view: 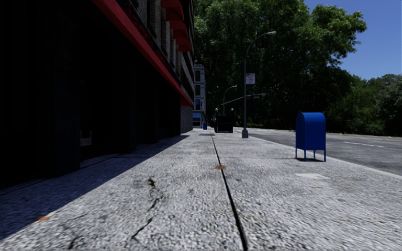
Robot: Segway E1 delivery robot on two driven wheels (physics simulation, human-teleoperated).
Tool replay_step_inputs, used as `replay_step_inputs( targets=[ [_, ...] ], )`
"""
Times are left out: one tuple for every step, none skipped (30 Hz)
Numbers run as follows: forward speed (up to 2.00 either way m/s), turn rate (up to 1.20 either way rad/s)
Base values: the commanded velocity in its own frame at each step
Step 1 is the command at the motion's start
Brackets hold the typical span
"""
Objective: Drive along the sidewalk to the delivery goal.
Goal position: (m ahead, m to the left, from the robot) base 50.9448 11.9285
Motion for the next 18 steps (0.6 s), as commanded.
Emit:
replay_step_inputs(
  targets=[
    [2.0,0.0],
    [2.0,0.0],
    [2.0,0.0],
    [2.0,0.0],
    [2.0,0.0],
    [2.0,0.0],
    [2.0,0.0],
    [2.0,0.0],
    [2.0,0.0],
    [2.0,0.0],
    [2.0,0.0],
    [2.0,0.0],
    [2.0,0.0],
    [2.0,0.0],
    [2.0,0.0],
    [2.0,0.0],
    [2.0,0.0],
    [2.0,0.0]
  ],
)
